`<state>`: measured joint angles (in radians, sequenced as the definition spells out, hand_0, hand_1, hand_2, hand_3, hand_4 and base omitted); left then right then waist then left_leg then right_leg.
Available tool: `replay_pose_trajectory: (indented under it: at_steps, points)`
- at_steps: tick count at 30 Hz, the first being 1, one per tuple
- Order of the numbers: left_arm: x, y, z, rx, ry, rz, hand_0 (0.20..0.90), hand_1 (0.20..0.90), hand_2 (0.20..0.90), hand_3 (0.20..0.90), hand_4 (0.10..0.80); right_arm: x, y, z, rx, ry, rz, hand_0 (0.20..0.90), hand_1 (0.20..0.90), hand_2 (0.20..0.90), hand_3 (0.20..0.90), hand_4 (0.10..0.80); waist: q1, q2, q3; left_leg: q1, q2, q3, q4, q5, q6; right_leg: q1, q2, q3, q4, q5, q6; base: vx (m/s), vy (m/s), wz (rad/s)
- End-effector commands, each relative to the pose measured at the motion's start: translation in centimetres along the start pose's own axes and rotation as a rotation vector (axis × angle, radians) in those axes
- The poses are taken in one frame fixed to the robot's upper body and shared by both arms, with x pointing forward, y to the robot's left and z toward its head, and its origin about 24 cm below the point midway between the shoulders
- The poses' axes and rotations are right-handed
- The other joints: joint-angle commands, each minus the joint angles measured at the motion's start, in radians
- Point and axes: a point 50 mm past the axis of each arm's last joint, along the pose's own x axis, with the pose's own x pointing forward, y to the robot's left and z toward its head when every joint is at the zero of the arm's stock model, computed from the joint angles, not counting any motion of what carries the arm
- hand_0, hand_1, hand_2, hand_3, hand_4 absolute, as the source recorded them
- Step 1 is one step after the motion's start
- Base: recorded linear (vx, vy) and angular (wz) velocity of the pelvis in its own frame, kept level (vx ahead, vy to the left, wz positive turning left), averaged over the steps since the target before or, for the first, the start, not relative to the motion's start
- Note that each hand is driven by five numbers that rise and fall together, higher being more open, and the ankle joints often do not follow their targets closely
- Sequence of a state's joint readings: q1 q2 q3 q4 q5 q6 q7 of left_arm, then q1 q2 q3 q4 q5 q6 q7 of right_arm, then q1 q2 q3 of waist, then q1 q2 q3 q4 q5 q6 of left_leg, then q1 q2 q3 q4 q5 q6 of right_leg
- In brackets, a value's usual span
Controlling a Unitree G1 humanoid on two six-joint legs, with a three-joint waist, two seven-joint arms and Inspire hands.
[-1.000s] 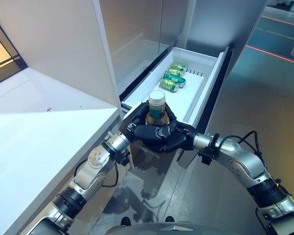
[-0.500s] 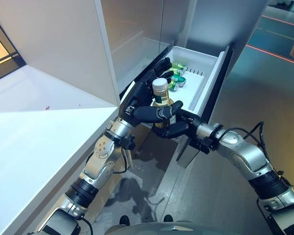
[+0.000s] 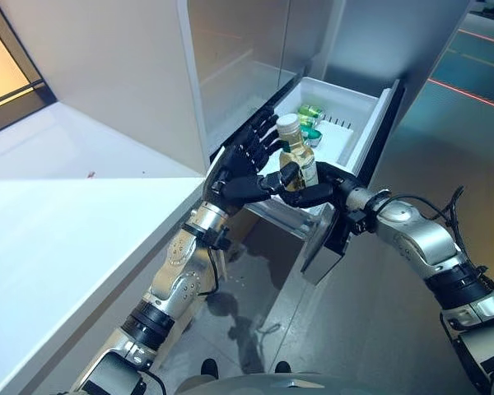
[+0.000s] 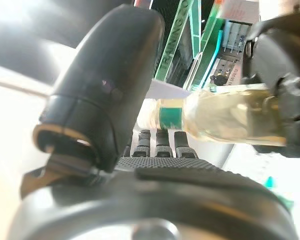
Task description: Put drinks into fridge and close the fridge
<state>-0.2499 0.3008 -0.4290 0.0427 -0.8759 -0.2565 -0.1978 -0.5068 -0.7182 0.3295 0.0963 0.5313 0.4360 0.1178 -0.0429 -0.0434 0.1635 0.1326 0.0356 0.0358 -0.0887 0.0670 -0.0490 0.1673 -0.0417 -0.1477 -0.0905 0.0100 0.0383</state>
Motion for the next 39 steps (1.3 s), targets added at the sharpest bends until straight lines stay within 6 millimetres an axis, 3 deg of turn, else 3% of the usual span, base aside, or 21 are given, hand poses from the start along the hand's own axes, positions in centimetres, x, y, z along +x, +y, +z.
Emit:
replay_pose_trajectory:
  at_steps: [1,7,9,13,19,27,33,39]
  points:
    - [0.3,-1.5,-0.4,-0.101,-0.003,-0.127,0.9,0.9,0.9,0.9,0.8,-2.9,-5.6,13.9,-0.014,-0.56,-0.218,0.3,0.3,0.3,0.2,0.1,0.039,-0.042,-0.075,0.011,-0.088,0.043,0.067,-0.15,0.079,-0.049,0.047,-0.018,0.143,-0.093,-0.003,0.028,-0.009,0.13]
    - [-3.4,-0.7,-4.5,-0.187,0.24,-0.112,0.9,0.9,0.9,0.9,0.8,-3.8,-9.2,14.9,0.026,-0.56,-0.344,0.3,0.3,0.3,0.2,0.1,0.083,-0.05,-0.069,0.003,-0.09,0.015,0.077,-0.148,0.075,-0.041,0.04,-0.057,0.16,-0.11,-0.011,0.052,-0.009,0.18]
    - [-5.5,0.1,-6.0,-0.197,0.332,-0.089,0.9,0.9,0.9,0.9,0.8,-4.1,-10.7,15.0,0.043,-0.548,-0.389,0.3,0.3,0.3,0.2,0.1,0.106,-0.051,-0.069,0.0,-0.091,0.001,0.079,-0.145,0.072,-0.038,0.038,-0.076,0.165,-0.117,-0.016,0.078,-0.011,0.26]
    - [-8.1,1.2,-7.3,-0.186,0.437,-0.059,0.9,0.9,0.9,0.9,0.8,-4.4,-12.5,15.0,0.059,-0.521,-0.446,0.3,0.3,0.3,0.2,0.1,0.132,-0.05,-0.064,-0.012,-0.091,-0.015,0.086,-0.141,0.069,-0.039,0.034,-0.1,0.176,-0.128,-0.021,0.057,-0.005,0.2]
    - [-11.5,2.7,-8.8,-0.122,0.592,-0.003,0.9,0.9,0.9,0.9,0.8,-4.6,-15.1,13.2,0.061,-0.401,-0.554,0.3,0.3,0.3,0.2,0.1,0.175,-0.045,-0.049,-0.029,-0.094,-0.045,0.096,-0.135,0.066,-0.04,0.024,-0.137,0.197,-0.144,-0.027,0.073,-0.006,0.23]
    - [-15.1,5.0,-9.8,0.002,0.772,0.064,0.9,0.9,0.9,0.9,0.8,-5.0,-18.0,9.7,-0.017,-0.139,-0.678,0.3,0.3,0.3,0.2,0.1,0.214,-0.033,-0.01,-0.065,-0.093,-0.076,0.111,-0.122,0.061,-0.064,0.012,-0.162,0.215,-0.146,-0.03,0.058,-0.007,0.21]
    - [-16.0,7.5,-9.1,0.122,0.817,0.148,0.9,0.9,0.9,0.9,0.8,-6.6,-20.4,7.8,-0.068,0.04,-0.78,0.3,0.3,0.3,0.2,0.1,0.24,-0.024,0.063,-0.131,-0.091,-0.097,0.126,-0.106,0.062,-0.121,0.014,-0.162,0.228,-0.137,-0.034,-0.053,-0.035,0.14]
    - [-16.9,9.7,-8.1,0.192,0.825,0.276,0.9,0.9,0.9,0.9,0.8,-8.0,-21.5,6.4,-0.05,0.122,-0.837,0.3,0.3,0.3,0.2,0.1,0.248,-0.025,0.127,-0.171,-0.086,-0.106,0.124,-0.093,0.063,-0.163,0.022,-0.158,0.228,-0.121,-0.034,-0.077,-0.055,0.09]
